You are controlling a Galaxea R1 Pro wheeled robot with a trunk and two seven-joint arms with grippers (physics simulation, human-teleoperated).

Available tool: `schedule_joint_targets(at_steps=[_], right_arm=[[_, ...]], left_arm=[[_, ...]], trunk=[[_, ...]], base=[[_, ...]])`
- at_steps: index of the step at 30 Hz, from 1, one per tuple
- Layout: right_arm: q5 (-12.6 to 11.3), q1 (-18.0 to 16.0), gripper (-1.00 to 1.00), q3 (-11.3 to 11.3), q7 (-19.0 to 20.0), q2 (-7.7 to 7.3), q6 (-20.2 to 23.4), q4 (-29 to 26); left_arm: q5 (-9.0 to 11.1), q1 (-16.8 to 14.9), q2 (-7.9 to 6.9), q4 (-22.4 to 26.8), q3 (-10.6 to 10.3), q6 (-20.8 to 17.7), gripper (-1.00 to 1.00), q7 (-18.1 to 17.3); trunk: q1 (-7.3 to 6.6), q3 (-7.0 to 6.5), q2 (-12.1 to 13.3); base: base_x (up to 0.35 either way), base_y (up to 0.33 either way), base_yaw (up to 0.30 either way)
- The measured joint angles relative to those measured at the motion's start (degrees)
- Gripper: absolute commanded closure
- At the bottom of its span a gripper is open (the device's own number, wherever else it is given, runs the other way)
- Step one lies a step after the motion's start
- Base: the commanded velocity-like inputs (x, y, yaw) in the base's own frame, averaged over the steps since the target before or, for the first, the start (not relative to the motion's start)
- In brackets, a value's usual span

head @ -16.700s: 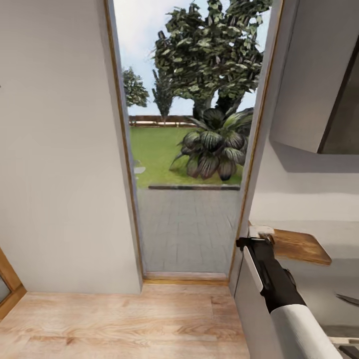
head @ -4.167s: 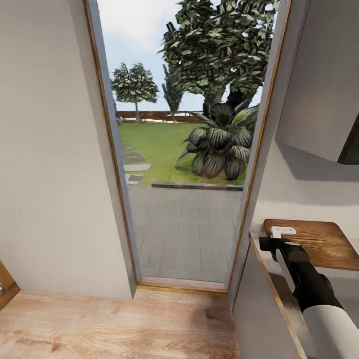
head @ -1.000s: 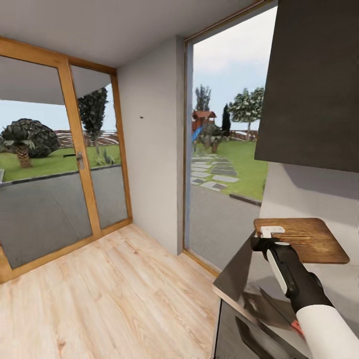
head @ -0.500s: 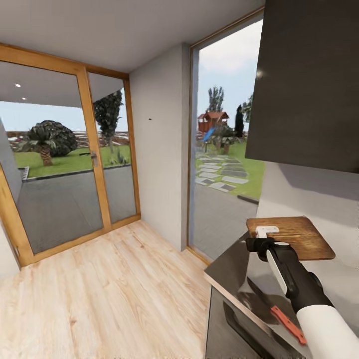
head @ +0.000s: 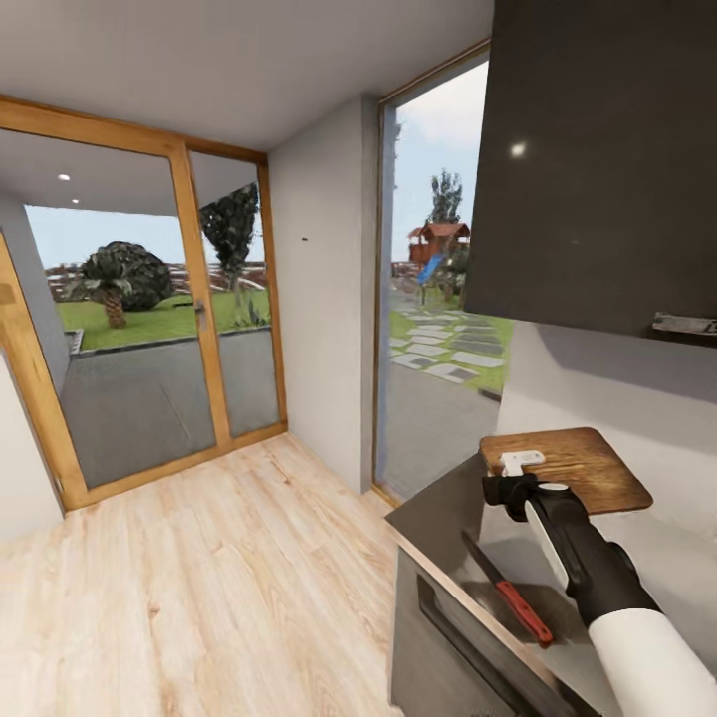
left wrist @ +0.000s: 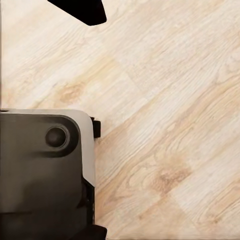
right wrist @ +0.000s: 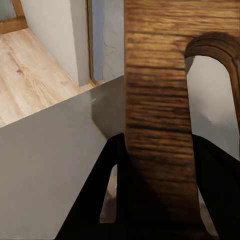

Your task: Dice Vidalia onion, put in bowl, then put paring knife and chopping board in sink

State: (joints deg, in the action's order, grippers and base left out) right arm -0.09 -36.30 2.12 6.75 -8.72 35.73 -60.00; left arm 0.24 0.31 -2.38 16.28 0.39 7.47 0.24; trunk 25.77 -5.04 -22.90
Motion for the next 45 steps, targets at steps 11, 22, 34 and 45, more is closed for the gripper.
schedule_joint_targets(at_steps=[11,22,34,45], right_arm=[[0.3,0.0,1.0,1.0,0.2,-0.02,0.0,0.0],[0.3,0.0,1.0,1.1,0.2,-0.02,0.0,0.1],[0.2,0.0,1.0,1.1,0.2,0.06,0.0,0.1],[0.2,0.0,1.0,1.1,0.2,0.08,0.0,0.1]], left_arm=[[0.0,0.0,-0.09,0.0,0.0,0.0,-1.0,0.0],[0.0,0.0,-0.09,0.0,0.0,0.0,-1.0,0.0],[0.0,0.0,-0.09,0.0,0.0,0.0,-1.0,0.0],[0.0,0.0,-0.09,0.0,0.0,0.0,-1.0,0.0]], trunk=[[-0.01,0.01,0.0],[-0.01,0.01,0.0],[-0.01,0.01,0.0],[0.0,0.01,0.0]], base=[[-0.014,-0.103,0.003],[0.0,-0.001,0.0],[0.0,-0.045,0.036],[-0.045,-0.247,0.166]])
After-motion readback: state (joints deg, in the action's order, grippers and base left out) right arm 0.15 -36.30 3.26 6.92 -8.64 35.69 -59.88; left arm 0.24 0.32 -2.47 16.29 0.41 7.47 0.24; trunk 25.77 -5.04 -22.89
